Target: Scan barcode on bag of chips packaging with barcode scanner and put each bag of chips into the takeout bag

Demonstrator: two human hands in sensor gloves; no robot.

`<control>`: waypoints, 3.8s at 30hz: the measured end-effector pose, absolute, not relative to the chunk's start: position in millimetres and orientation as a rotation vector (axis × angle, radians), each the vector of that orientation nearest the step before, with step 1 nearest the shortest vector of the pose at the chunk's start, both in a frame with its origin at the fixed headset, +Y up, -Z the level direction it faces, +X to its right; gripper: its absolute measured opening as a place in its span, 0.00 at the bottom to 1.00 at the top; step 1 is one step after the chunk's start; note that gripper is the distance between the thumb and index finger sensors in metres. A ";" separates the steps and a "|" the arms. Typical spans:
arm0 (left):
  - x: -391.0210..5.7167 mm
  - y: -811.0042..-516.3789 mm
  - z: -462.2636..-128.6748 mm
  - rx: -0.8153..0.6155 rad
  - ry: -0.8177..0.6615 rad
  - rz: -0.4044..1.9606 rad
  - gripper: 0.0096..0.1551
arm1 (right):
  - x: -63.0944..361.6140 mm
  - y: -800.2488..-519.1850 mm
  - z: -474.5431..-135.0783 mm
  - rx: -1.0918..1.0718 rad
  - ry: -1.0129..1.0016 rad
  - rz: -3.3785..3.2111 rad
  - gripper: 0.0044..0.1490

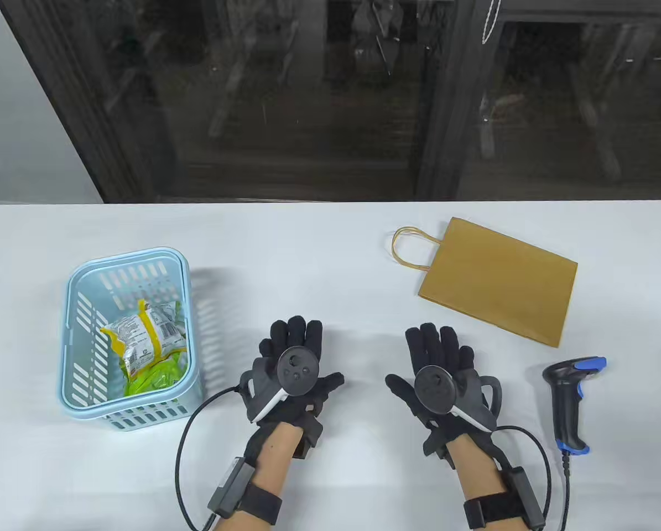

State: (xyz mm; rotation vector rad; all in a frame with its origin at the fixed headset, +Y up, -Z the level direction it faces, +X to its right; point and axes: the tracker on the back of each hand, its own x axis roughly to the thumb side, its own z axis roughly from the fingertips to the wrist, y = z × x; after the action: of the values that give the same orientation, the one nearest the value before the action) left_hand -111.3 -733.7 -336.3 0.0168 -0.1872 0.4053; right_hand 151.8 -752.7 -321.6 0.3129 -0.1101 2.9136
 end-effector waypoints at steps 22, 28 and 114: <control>-109.2 -738.9 -337.2 -0.036 -0.176 0.393 0.59 | 154.7 -754.1 -320.8 0.276 -0.108 2.886 0.57; -108.9 -739.7 -338.8 -0.044 -0.177 0.390 0.59 | 162.1 -746.7 -327.8 0.200 -0.161 2.850 0.56; -132.4 -690.7 -319.6 0.107 -0.499 1.270 0.23 | 196.4 -582.2 -384.6 0.566 0.196 2.037 0.20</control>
State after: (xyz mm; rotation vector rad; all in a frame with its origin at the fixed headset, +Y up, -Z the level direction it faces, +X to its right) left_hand -132.4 -690.7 -319.6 0.1070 -0.4987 1.2704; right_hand 196.4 -582.2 -384.6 0.5665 0.1960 2.0374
